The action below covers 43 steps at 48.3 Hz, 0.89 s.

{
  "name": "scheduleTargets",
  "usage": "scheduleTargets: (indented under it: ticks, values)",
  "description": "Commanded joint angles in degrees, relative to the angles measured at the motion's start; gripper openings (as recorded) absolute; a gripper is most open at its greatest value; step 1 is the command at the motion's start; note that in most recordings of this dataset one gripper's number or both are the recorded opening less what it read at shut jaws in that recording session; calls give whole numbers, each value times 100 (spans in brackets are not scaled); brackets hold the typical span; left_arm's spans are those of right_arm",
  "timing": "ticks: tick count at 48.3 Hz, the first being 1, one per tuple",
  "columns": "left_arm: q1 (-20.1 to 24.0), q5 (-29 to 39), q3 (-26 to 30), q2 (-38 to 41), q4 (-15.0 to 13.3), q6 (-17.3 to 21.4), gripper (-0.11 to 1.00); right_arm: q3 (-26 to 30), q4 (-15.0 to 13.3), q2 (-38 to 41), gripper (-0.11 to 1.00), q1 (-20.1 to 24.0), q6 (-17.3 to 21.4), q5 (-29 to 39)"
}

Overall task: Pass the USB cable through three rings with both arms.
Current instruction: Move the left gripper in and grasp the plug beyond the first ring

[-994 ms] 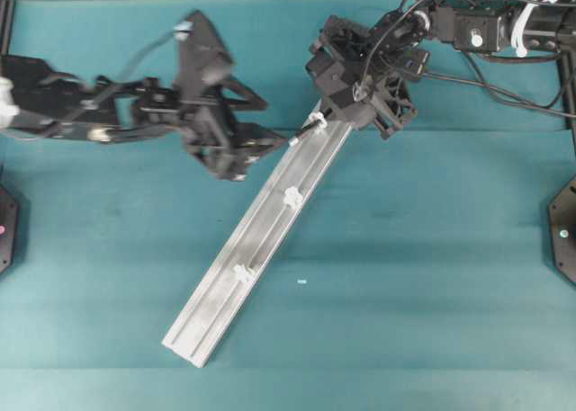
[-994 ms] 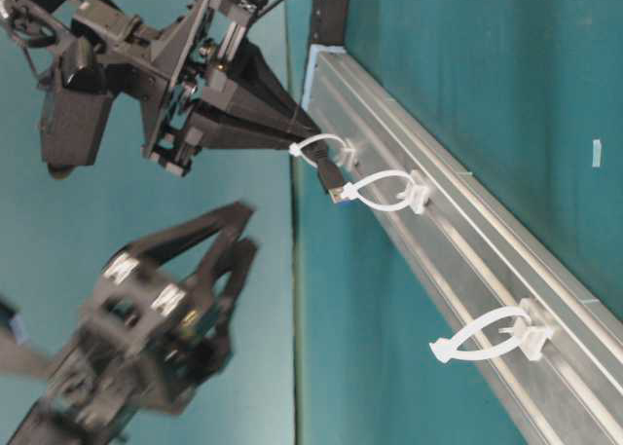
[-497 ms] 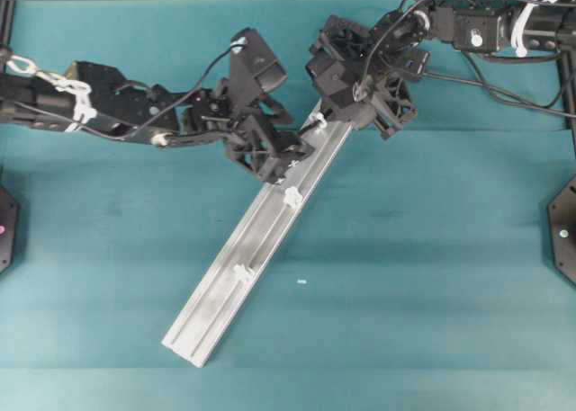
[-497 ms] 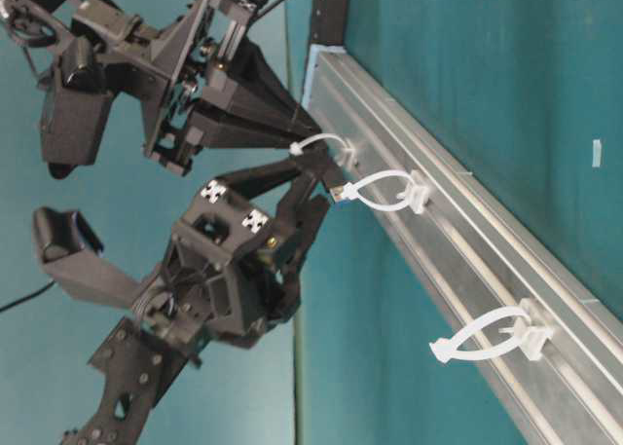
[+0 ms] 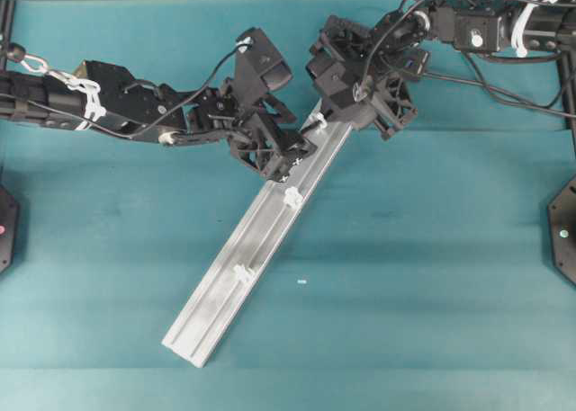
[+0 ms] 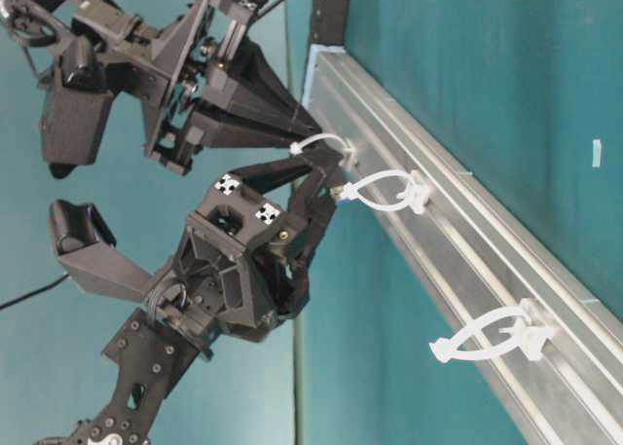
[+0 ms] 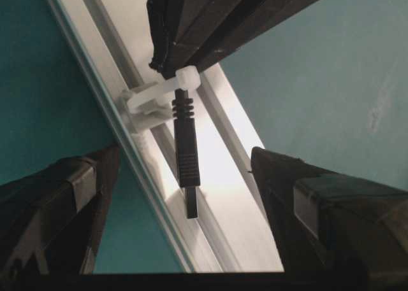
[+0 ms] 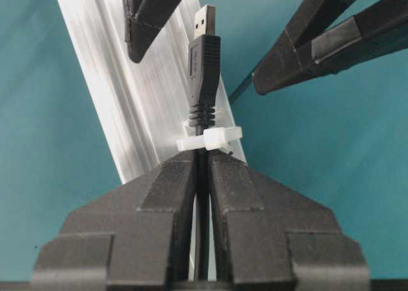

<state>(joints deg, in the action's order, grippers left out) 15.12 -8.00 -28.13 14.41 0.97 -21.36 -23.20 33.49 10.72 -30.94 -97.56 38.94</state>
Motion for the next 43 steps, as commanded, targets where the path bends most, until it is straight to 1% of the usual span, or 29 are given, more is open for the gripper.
scheduleTargets:
  ticks: [1, 5, 20, 43]
  values:
    - [-18, -70, 79, -26, 9, 0, 89, 26, 44, 0, 10, 35, -53, 9]
    - [-9, -88, 79, -26, 9, 0, 86, 26, 44, 0, 10, 35, -62, 9]
    - [-18, -185, 26, -18, 9, 35, 72, 26, 44, 0, 10, 35, -62, 9]
    - [-18, -229, 88, 105, 9, -9, 71, 18, 53, 0, 10, 35, -53, 9]
